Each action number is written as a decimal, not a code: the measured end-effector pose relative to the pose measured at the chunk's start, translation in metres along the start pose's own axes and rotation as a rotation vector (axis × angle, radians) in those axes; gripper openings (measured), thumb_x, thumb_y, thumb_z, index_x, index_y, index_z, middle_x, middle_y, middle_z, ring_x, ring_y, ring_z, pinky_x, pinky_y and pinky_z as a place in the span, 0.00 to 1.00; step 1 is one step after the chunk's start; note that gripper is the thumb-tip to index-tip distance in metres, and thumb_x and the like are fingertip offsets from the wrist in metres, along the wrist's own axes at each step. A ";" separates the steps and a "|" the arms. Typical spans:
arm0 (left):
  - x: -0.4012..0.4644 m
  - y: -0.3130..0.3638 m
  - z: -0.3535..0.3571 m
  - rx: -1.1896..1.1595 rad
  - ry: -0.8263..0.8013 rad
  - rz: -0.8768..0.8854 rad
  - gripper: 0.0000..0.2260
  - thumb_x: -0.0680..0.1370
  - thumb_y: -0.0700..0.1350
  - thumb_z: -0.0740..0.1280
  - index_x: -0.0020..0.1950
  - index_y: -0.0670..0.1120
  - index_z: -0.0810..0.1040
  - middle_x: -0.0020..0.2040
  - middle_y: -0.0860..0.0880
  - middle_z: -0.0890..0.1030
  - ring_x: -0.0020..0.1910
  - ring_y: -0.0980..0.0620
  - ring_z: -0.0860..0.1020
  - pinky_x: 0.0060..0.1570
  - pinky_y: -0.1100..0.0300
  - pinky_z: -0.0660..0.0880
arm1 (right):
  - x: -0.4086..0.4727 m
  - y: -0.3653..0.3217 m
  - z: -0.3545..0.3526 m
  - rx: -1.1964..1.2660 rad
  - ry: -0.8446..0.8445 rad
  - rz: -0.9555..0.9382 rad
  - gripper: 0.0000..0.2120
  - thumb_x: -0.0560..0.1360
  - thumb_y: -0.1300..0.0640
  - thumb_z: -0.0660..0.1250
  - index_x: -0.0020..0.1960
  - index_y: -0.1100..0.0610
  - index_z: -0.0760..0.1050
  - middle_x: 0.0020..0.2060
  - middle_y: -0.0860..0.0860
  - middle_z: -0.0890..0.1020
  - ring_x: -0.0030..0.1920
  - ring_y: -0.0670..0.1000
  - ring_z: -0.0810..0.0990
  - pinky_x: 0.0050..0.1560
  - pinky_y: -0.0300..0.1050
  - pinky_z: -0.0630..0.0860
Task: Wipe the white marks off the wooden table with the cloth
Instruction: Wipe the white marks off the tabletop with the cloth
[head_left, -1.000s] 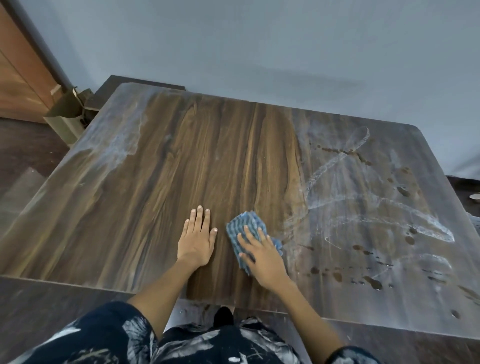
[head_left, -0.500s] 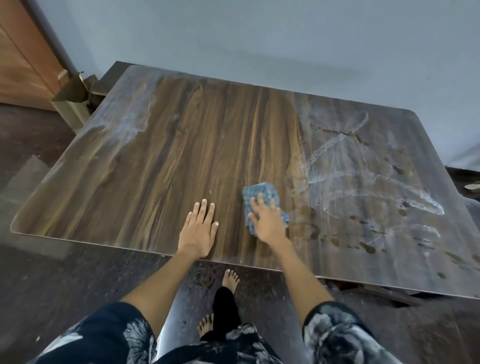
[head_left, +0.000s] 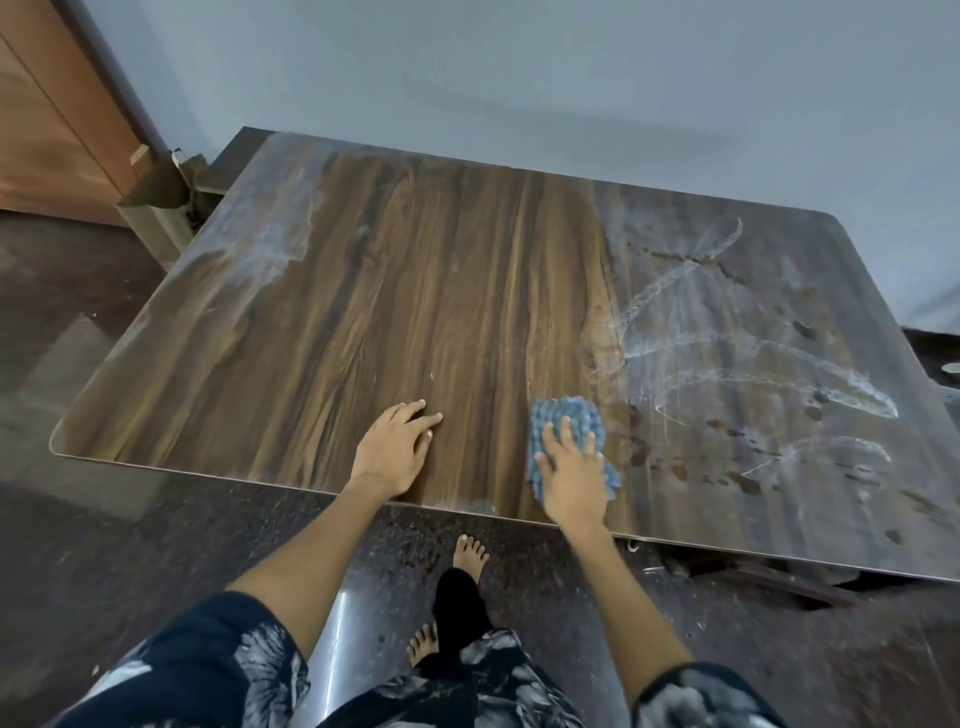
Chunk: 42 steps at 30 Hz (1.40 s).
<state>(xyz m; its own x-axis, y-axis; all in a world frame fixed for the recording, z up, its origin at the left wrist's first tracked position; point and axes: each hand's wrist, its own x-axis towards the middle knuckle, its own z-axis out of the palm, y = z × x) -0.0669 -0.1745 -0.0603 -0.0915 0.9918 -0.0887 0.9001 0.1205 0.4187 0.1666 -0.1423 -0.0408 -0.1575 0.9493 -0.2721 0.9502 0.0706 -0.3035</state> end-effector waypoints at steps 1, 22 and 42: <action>0.002 0.001 -0.003 -0.040 0.009 -0.003 0.15 0.81 0.47 0.55 0.67 0.49 0.73 0.70 0.50 0.69 0.70 0.49 0.63 0.68 0.54 0.63 | 0.002 -0.020 0.007 -0.006 0.005 -0.042 0.22 0.83 0.50 0.50 0.76 0.49 0.55 0.77 0.48 0.51 0.77 0.57 0.45 0.75 0.54 0.44; -0.017 0.031 0.019 -0.044 0.054 -0.163 0.18 0.80 0.43 0.56 0.71 0.46 0.65 0.75 0.46 0.60 0.75 0.47 0.55 0.73 0.49 0.53 | -0.004 0.071 -0.026 0.168 0.023 0.158 0.21 0.82 0.58 0.53 0.74 0.53 0.60 0.77 0.52 0.53 0.76 0.61 0.51 0.74 0.60 0.52; 0.077 0.133 0.047 -0.056 -0.045 0.047 0.22 0.82 0.46 0.49 0.76 0.47 0.52 0.77 0.52 0.55 0.76 0.52 0.50 0.74 0.57 0.45 | 0.058 0.063 -0.024 0.227 -0.097 -0.163 0.20 0.82 0.60 0.54 0.72 0.49 0.65 0.75 0.44 0.56 0.77 0.53 0.44 0.75 0.50 0.43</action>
<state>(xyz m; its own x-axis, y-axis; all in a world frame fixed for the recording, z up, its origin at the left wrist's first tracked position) 0.0660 -0.0842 -0.0534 -0.0294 0.9937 -0.1078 0.8776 0.0773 0.4731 0.2234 -0.0755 -0.0540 -0.3381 0.8967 -0.2856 0.8277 0.1390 -0.5436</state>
